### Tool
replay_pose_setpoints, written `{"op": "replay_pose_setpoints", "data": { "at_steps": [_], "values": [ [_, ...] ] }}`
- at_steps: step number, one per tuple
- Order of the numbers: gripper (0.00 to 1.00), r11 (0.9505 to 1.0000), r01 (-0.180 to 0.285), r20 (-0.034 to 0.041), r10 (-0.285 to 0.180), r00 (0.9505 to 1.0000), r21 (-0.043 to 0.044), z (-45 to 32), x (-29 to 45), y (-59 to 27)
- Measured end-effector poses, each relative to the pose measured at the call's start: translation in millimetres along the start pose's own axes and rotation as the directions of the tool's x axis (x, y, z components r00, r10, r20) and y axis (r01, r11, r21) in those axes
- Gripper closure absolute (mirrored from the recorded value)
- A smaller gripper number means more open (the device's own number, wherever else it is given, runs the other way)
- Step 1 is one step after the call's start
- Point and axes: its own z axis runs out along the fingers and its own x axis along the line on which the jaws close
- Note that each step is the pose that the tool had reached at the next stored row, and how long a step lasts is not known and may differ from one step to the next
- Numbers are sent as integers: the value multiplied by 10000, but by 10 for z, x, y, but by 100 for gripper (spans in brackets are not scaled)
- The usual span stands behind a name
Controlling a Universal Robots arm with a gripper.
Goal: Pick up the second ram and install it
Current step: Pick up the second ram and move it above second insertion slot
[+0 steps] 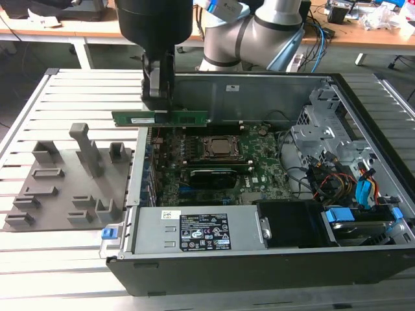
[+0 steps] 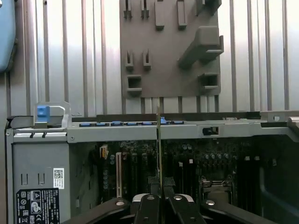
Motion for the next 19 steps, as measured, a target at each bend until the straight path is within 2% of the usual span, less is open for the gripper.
{"op": "replay_pose_setpoints", "data": {
  "at_steps": [1,3,4,7,9,11,14,16,19],
  "values": [
    [86,10000,0,-3,0,10000,-1,-1,-1,-46],
    [86,10000,0,-23,0,10000,-5,-5,-8,-313],
    [86,10000,0,-28,0,10000,-7,-6,-11,-411],
    [86,10000,0,-34,0,10000,-7,-7,-13,-491],
    [86,10000,1,-40,-1,10000,-11,-9,-16,-610],
    [86,10000,-1,-43,1,10000,-13,-10,-17,-665],
    [86,10000,-1,-54,1,10000,-19,-13,-22,-843],
    [86,10000,0,-56,0,10000,-21,-14,-24,-908],
    [86,10000,0,-63,0,10000,-27,-16,-28,-1051]
  ]
}}
